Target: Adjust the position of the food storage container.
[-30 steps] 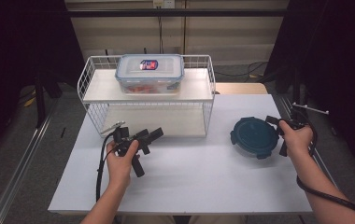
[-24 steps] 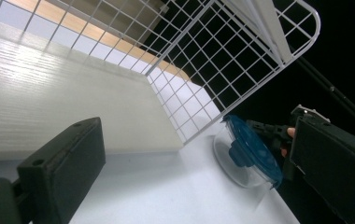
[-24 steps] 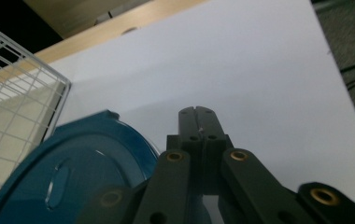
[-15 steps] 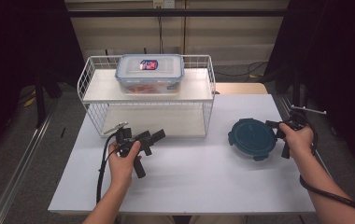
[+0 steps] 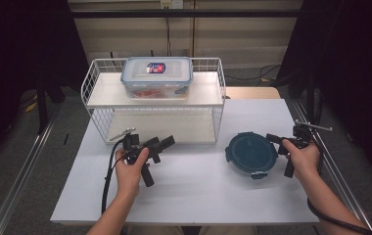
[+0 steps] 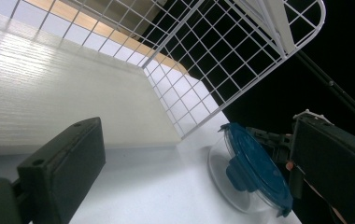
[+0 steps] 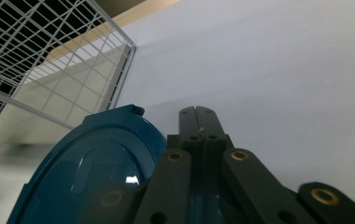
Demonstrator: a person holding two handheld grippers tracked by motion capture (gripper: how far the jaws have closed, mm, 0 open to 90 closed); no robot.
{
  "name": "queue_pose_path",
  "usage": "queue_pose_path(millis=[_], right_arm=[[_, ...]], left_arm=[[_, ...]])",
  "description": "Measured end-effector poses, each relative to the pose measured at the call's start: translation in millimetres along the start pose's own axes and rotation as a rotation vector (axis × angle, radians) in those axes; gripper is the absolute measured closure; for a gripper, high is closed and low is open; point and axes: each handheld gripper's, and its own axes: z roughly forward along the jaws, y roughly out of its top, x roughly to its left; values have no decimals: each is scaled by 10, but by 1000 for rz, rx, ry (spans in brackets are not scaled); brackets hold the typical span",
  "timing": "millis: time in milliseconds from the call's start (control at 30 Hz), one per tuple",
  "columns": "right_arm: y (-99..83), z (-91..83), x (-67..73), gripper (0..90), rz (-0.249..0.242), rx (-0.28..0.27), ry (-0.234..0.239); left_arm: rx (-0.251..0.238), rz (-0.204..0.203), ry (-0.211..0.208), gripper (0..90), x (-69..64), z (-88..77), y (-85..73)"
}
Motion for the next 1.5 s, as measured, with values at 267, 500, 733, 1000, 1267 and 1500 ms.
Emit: queue_pose_path(millis=[267, 500, 733, 1000, 1267, 1500], right_arm=[[-146, -14, 120, 900, 1, -16, 20], [-234, -25, 209, 900, -15, -26, 28], [-274, -42, 253, 900, -43, -23, 27], [-317, -66, 296, 900, -38, -18, 34], [-419, -42, 427, 900, -44, -5, 65], [-495, -33, 503, 900, -44, -5, 94]], left_arm=[[14, 5, -11, 32, -8, 9, -16], [17, 3, 1, 32, -11, 34, -31], [16, -8, -14, 33, -5, 48, -31], [11, -22, -14, 38, 5, 106, -28], [52, -17, -19, 39, -12, 99, -54], [95, -9, -6, 30, -43, 87, -102]])
